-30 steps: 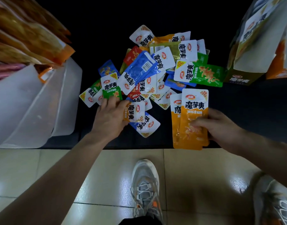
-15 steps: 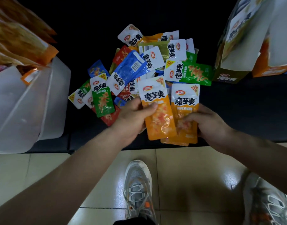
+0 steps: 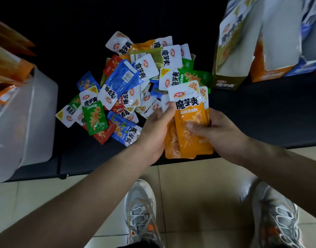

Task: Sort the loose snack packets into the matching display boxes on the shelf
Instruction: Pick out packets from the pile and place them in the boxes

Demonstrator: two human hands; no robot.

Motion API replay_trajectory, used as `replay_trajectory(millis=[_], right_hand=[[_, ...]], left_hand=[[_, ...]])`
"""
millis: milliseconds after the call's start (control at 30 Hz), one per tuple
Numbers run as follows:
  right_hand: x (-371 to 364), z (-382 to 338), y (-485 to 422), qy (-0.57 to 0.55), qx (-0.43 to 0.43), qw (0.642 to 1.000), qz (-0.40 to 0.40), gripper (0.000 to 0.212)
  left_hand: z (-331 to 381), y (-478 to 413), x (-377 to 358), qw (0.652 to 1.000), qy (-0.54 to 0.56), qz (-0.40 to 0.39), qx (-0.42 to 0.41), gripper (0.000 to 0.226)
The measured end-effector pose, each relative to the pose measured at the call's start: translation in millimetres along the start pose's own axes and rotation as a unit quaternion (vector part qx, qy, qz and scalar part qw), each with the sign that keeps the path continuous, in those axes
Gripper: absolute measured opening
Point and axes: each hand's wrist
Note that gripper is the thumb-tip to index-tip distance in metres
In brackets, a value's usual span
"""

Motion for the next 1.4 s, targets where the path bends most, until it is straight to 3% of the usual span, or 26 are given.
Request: replay_trajectory(millis=[100,200,267,400,500,633,700,800,1000,1167,1267,1400], right_hand=[[9.2,1.6,0.9,-0.024,0.000,0.998,0.058,0.032],[16.3,1.2,0.4,-0.105,-0.005,0.989,0.103,0.030],[19.6,-2.1,1.3,-0.128,-0.005,0.987,0.098,0.029],[28.9,-6.8,5.7,-0.062,0.018,0.996,0.060,0.037],[37.4,-6.9,7.5,-0.038,0.026,0.994,0.103,0.050],[45.8,-3.7,6.9,-0.048,0.011,0.990,0.129,0.032],[46.5,-4.3,7.6,-0.071,0.001,0.990,0.122,0.027],[43.6,-5.9,9.1,-0.089,-0.010,0.990,0.109,0.027],[41.4,-6.3,10.7,-0.072,-0.013,0.992,0.103,0.029],[39.7,-3.1,10.5,-0.070,-0.005,0.991,0.117,0.032],[37.8,-1.0,10.4,-0.096,-0.005,0.987,0.127,0.031],[38.0,-1.1,11.6,-0.104,-0.010,0.987,0.123,0.027]], left_hand=[[-2.5,-0.4,-8.4,0.998,0.031,-0.045,0.034,0.047],[-4.9,-4.9,-11.8,0.999,0.021,-0.043,0.022,0.051],[-5.4,-2.6,-18.8,0.999,0.010,-0.049,0.006,0.044],[-9.0,2.3,-28.4,0.999,0.008,-0.050,-0.016,0.040],[-10.4,1.3,-27.1,0.998,-0.002,-0.015,-0.057,0.050],[-5.7,-1.5,-27.0,0.999,0.015,0.021,-0.048,0.054],[-3.0,-2.0,-27.8,0.999,0.045,0.000,-0.023,0.047],[-1.1,0.1,-28.1,0.998,0.062,-0.027,-0.002,0.036],[1.0,5.9,-21.4,0.994,-0.039,-0.009,-0.098,0.045],[2.1,5.3,-19.0,0.997,0.044,0.037,-0.042,0.025],[-1.3,5.9,-12.6,0.989,-0.088,0.044,-0.107,0.018],[-2.0,6.5,-7.5,0.983,-0.114,0.054,-0.134,0.022]])
Point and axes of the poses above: each hand's wrist, its own y-axis away from the middle knuckle, its own x-axis out of the back of the hand, z = x × y, and after that the axes turned 1 degree about -y, right-handed
